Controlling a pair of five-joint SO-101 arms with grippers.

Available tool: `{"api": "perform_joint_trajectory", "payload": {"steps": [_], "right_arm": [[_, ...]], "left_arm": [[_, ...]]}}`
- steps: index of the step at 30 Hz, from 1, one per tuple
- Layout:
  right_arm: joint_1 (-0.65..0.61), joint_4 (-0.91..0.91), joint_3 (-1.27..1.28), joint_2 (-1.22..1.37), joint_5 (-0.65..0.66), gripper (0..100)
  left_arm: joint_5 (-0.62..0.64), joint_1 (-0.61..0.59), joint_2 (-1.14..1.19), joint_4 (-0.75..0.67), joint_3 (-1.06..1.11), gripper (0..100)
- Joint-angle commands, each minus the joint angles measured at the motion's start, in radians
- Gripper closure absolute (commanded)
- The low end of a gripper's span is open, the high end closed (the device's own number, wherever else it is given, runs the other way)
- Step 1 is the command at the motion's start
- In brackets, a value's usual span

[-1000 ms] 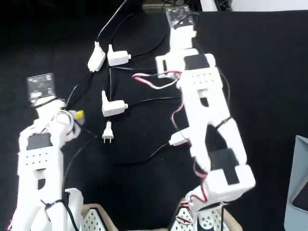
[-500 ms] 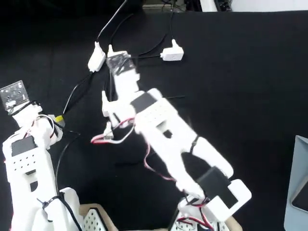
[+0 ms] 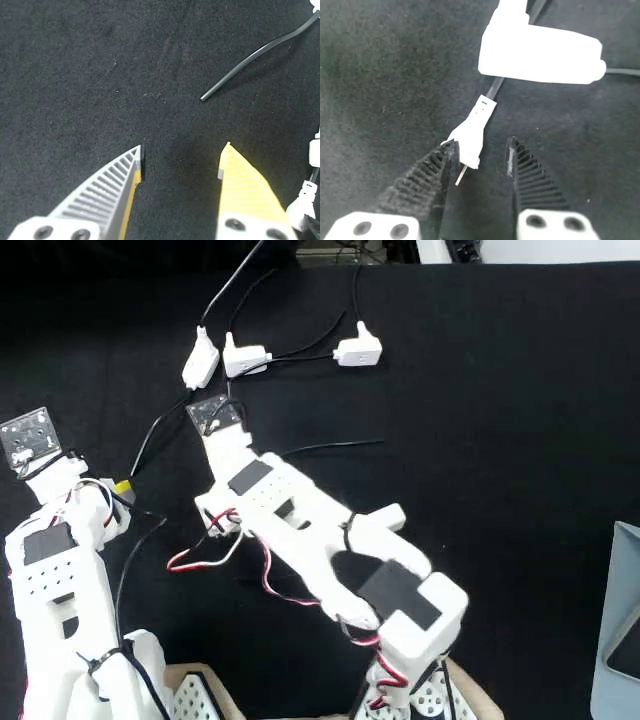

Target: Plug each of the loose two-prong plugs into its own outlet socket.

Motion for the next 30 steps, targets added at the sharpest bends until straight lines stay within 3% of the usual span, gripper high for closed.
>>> {"api": "perform_joint_trajectory", "payload": {"steps": [1, 8, 14, 18, 30], "right_arm": [[-0.009, -0.011, -0.061, 0.01, -0.025, 85.4], [-0.035, -0.009, -0.091, 0.099, -0.029, 85.5], [-0.046, -0.009, -0.128, 0.134, -0.021, 98.4], [-0.044, 0.005, -0.124, 0.111, -0.02, 98.5], [-0.04, 0.302, -0.131, -0.305, 0.167, 98.6]], "left_arm": [[0.006, -0.002, -0.006, -0.002, -0.005, 75], [0.006, -0.001, -0.006, -0.002, -0.005, 75], [0.006, -0.001, -0.006, -0.002, -0.005, 75], [0.005, -0.001, -0.006, -0.002, -0.005, 75], [0.005, -0.002, -0.006, -0.003, -0.004, 75]]}}
